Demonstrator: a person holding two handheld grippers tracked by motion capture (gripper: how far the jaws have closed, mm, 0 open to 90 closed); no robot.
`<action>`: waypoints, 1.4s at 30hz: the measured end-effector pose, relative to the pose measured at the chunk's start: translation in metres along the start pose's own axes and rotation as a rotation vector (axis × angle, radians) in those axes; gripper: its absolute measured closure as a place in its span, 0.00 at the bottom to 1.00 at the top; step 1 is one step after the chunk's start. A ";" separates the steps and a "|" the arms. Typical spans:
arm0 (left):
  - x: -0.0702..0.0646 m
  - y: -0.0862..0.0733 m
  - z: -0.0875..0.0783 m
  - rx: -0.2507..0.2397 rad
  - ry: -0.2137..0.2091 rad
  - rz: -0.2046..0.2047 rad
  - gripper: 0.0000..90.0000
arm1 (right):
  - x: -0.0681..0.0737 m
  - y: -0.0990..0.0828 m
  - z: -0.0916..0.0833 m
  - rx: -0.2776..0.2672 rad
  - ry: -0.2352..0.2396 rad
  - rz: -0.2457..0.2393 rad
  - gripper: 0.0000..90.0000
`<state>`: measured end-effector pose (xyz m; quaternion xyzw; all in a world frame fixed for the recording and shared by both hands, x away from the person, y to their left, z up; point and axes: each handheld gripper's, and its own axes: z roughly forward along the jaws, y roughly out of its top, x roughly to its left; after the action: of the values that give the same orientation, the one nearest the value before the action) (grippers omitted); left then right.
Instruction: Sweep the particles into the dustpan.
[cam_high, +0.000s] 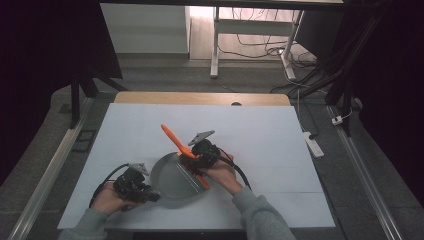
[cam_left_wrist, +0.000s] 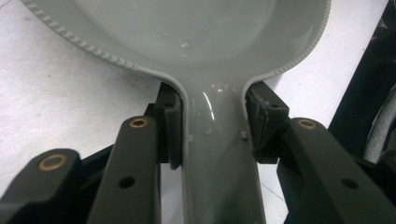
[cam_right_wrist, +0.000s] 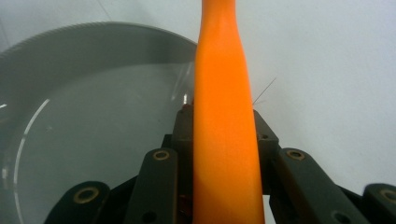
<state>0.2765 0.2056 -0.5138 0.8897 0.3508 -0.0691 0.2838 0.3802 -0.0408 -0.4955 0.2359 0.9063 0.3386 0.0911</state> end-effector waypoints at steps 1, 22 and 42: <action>0.000 0.000 0.000 -0.001 0.001 -0.002 0.69 | 0.001 0.001 -0.001 -0.004 0.008 -0.003 0.79; 0.000 0.000 0.000 0.001 0.000 0.001 0.69 | 0.010 0.007 -0.014 -0.059 0.068 -0.024 0.79; 0.000 -0.001 0.001 -0.003 -0.003 -0.002 0.69 | -0.033 -0.003 -0.030 -0.059 -0.093 0.067 0.79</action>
<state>0.2761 0.2054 -0.5146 0.8888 0.3515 -0.0704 0.2856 0.3985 -0.0762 -0.4749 0.2788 0.8823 0.3568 0.1286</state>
